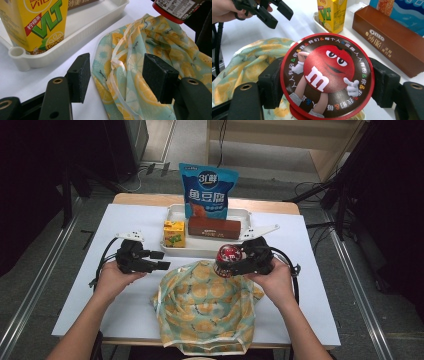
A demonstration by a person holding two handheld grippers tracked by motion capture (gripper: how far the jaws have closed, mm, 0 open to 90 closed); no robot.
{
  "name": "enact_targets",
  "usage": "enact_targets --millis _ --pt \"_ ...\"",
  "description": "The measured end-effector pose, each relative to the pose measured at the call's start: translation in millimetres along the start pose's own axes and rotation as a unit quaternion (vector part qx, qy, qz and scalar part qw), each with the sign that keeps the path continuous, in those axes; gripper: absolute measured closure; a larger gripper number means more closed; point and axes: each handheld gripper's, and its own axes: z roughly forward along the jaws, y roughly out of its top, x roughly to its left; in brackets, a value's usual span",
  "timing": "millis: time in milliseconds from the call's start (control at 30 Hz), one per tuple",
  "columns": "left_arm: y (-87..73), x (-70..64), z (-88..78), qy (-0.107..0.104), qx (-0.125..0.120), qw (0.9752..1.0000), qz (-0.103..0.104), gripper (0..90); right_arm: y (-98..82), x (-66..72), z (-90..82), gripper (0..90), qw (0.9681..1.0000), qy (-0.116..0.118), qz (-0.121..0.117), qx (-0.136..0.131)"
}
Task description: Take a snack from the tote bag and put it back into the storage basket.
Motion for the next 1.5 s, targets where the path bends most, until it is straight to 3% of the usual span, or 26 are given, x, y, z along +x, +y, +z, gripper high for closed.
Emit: enact_targets --millis 400,900,1500 --pt "-2.3 -1.3 -1.6 -0.004 0.000 1.0000 0.002 39.4 7.4 -2.9 7.5 26.3 1.0000 -0.009 -0.001 0.001" --pt "-5.7 -0.7 -4.5 -0.004 -0.001 1.0000 -0.002 38.9 17.9 -18.7 10.2 26.3 0.9998 -0.016 0.004 -0.009" --pt "-9.1 -3.0 -10.0 -0.004 -0.010 0.9999 0.002 38.9 22.6 -49.7 18.2 26.3 0.9993 -0.031 0.021 -0.007"
